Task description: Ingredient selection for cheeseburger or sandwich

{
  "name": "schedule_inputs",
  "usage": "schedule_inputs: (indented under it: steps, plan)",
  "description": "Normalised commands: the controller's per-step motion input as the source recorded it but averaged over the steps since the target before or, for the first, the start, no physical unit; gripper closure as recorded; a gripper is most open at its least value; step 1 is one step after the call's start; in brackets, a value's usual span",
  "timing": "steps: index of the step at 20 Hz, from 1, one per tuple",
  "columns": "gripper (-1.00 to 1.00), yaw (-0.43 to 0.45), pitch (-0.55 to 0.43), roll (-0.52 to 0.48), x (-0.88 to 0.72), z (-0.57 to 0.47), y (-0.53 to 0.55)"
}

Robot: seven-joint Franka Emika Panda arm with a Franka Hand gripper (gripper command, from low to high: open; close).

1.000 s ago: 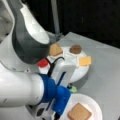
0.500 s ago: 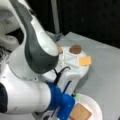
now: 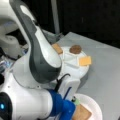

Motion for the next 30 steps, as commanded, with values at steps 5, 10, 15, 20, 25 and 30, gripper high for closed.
schedule_inputs:
  steps: [5,10,15,20,25,30]
  plan:
    - [1.00,0.131,-0.138,0.255,0.34,-0.11,-0.17]
    - [1.00,0.080,-0.124,0.236,0.37,-0.10,-0.17]
    - [1.00,0.079,-0.073,0.186,0.37,-0.05,-0.17]
    - [1.00,0.060,-0.099,0.026,0.37,-0.02,-0.19]
    - [1.00,-0.001,-0.143,-0.084,0.33,-0.08,-0.09]
    - [1.00,0.021,-0.116,-0.041,0.21,-0.08,-0.02]
